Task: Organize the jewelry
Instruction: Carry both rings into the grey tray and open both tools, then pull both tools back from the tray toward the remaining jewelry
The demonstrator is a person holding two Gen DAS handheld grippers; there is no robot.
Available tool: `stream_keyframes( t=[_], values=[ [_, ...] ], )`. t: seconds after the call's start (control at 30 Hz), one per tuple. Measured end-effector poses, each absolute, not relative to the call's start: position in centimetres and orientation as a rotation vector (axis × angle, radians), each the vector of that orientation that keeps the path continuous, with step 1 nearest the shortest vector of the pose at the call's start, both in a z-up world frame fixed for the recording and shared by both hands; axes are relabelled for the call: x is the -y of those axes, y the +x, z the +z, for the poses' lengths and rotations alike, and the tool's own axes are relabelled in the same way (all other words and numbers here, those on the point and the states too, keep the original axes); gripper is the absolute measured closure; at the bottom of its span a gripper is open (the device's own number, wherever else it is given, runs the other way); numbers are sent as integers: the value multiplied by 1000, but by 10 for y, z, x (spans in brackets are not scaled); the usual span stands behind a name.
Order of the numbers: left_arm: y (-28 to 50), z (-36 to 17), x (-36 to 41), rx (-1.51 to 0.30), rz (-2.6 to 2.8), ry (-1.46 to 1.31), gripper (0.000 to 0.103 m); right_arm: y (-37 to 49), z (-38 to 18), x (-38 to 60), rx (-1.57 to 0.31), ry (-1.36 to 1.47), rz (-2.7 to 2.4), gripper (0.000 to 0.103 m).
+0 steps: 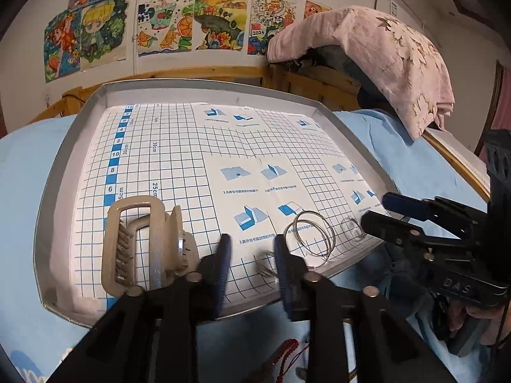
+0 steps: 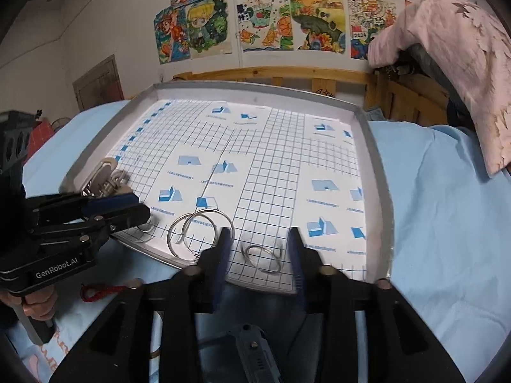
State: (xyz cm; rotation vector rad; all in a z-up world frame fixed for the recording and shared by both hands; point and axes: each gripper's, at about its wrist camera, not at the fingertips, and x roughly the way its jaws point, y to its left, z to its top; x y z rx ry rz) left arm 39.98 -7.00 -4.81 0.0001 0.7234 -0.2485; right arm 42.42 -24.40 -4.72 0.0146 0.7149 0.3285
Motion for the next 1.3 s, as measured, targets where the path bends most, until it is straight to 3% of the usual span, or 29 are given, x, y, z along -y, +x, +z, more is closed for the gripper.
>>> stream_keyframes(
  t=[0.1,0.27,0.33,0.4,0.6,0.83,1.3],
  values=[
    [393,-43,69,-697,-248,-17,42,420,-45,250,-708,28,317,57],
    [371,-26,67,-623,-250,-44,37,402,-34,271,-662,61,274,55],
    [358,-18,64,-576,-245,-58,17,389,-27,280,-625,76,252,47],
    [343,-11,61,-525,-228,-77,5,371,-18,288,-566,100,231,37],
    [299,7,48,-412,-180,-125,0,312,10,297,-385,129,185,6],
    [235,19,27,-322,-121,-106,0,237,24,292,-230,140,114,4],
    [142,7,-17,-331,-69,-121,0,142,17,256,-196,89,146,4]
  ],
)
